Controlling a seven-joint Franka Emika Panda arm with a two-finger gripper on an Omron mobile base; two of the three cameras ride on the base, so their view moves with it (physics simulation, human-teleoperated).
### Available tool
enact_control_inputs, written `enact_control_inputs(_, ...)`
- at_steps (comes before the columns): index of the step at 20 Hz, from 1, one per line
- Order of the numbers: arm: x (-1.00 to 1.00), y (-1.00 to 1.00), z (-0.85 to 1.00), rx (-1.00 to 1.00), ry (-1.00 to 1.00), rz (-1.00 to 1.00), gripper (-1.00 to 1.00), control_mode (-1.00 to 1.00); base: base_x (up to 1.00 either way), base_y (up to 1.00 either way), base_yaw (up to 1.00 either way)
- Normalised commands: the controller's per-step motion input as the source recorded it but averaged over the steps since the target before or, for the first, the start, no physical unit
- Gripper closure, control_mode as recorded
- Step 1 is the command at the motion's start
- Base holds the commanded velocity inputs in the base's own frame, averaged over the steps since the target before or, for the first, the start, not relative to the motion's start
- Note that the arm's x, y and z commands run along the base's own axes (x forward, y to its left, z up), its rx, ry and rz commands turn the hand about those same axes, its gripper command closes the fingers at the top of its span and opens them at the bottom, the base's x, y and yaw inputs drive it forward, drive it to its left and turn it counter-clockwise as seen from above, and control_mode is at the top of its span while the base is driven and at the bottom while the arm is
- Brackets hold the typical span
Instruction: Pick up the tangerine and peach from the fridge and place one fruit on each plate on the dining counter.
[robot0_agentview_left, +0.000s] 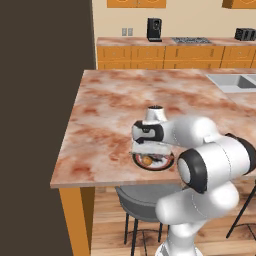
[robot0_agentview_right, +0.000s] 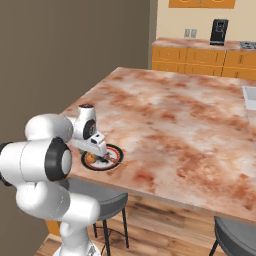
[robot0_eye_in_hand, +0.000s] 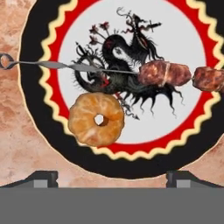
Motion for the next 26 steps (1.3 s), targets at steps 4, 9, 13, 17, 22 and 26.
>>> enact_control_inputs(4,-0.54,-0.07,0.3,-0.02,-0.07,0.13,-1.0,-1.0,0.0,0.0,0.0)
enact_control_inputs(9,-0.63,-0.1,0.29,-0.02,-0.21,0.18,-1.0,-1.0,0.0,0.0,0.0)
enact_control_inputs(13,-0.73,-0.08,0.24,0.0,-0.34,0.16,-1.0,-1.0,0.0,0.0,0.0)
enact_control_inputs(17,-0.72,-0.13,0.2,0.0,-0.22,0.02,-1.0,-1.0,0.0,0.0,0.0)
enact_control_inputs(22,-0.74,-0.1,0.16,0.03,-0.12,0.0,-1.0,-1.0,0.0,0.0,0.0)
enact_control_inputs(26,-0.84,-0.12,0.08,0.0,-0.24,0.0,-1.0,-1.0,0.0,0.0,0.0)
